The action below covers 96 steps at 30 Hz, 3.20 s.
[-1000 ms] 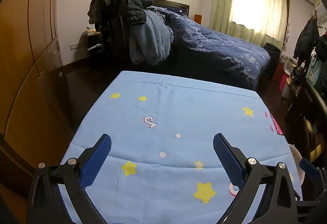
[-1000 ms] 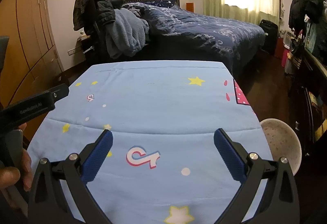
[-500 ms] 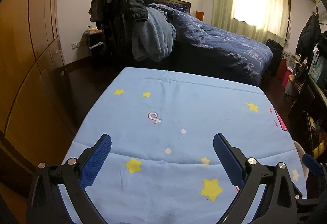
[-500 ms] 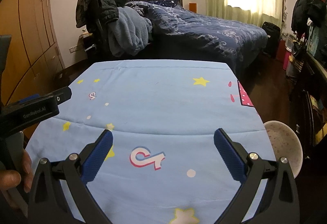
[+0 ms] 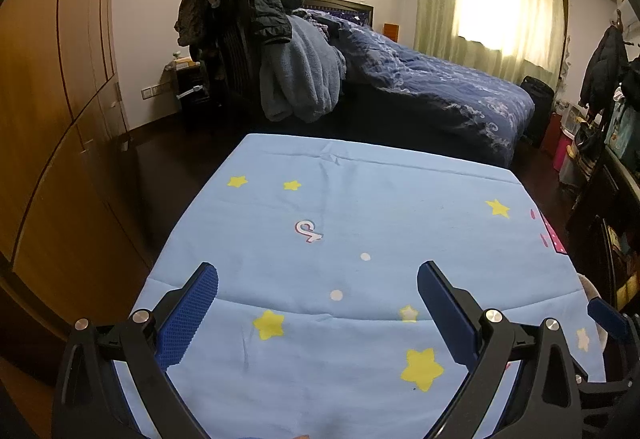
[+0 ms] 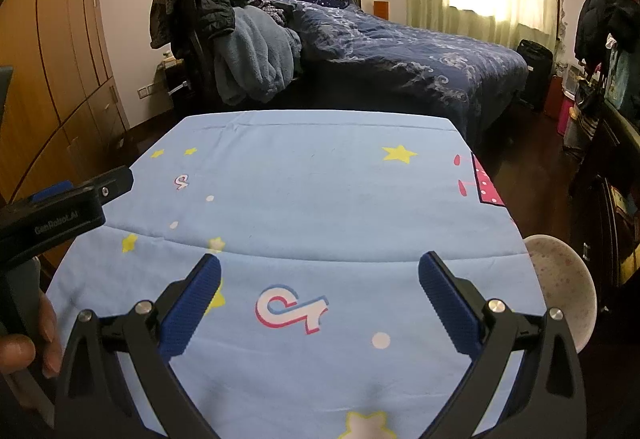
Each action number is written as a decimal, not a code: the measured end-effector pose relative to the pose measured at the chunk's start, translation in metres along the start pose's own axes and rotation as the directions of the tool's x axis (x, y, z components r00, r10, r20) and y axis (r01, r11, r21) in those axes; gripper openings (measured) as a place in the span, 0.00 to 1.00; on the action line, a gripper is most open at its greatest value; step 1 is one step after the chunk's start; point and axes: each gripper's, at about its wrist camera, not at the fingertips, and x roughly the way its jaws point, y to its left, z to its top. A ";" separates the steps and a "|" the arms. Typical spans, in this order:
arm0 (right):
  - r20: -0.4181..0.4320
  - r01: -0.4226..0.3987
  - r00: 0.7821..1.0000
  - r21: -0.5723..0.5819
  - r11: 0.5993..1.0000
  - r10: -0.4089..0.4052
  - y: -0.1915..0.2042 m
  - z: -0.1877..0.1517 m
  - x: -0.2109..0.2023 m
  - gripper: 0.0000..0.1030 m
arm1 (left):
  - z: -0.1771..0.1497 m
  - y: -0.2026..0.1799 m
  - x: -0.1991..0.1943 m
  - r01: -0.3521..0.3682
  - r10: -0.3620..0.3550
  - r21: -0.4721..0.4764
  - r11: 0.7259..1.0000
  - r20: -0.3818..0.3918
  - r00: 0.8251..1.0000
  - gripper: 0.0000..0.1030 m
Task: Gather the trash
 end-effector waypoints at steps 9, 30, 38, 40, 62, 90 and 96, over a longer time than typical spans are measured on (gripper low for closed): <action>-0.003 0.001 1.000 0.009 1.000 -0.001 -0.003 -0.002 0.000 0.97 | 0.002 -0.001 -0.001 0.003 -0.003 0.007 1.000 -0.002 1.000 0.96; -0.011 -0.003 1.000 0.038 0.999 0.004 -0.013 -0.005 0.002 0.97 | -0.003 -0.005 0.000 -0.005 0.005 0.003 1.000 -0.004 1.000 0.96; -0.014 -0.008 1.000 0.042 0.999 0.008 -0.016 -0.004 0.005 0.97 | -0.005 -0.009 0.002 -0.008 0.008 0.021 1.000 -0.008 1.000 0.96; -0.014 -0.009 1.000 0.043 0.999 0.010 -0.017 -0.005 0.004 0.97 | -0.005 -0.009 0.003 0.005 -0.005 0.018 1.000 -0.013 1.000 0.96; -0.023 -0.007 1.000 0.020 1.000 0.008 -0.012 -0.005 0.005 0.97 | -0.005 -0.004 0.000 0.040 -0.040 0.003 0.999 -0.007 0.999 0.96; -0.023 -0.013 1.000 0.021 1.000 0.014 -0.009 -0.007 0.004 0.97 | -0.004 -0.002 -0.005 0.058 -0.058 0.012 0.998 -0.005 0.998 0.96; -0.023 -0.014 1.000 0.019 1.000 0.014 -0.009 -0.008 0.004 0.97 | -0.004 -0.002 -0.005 0.062 -0.062 0.014 0.998 -0.005 0.998 0.96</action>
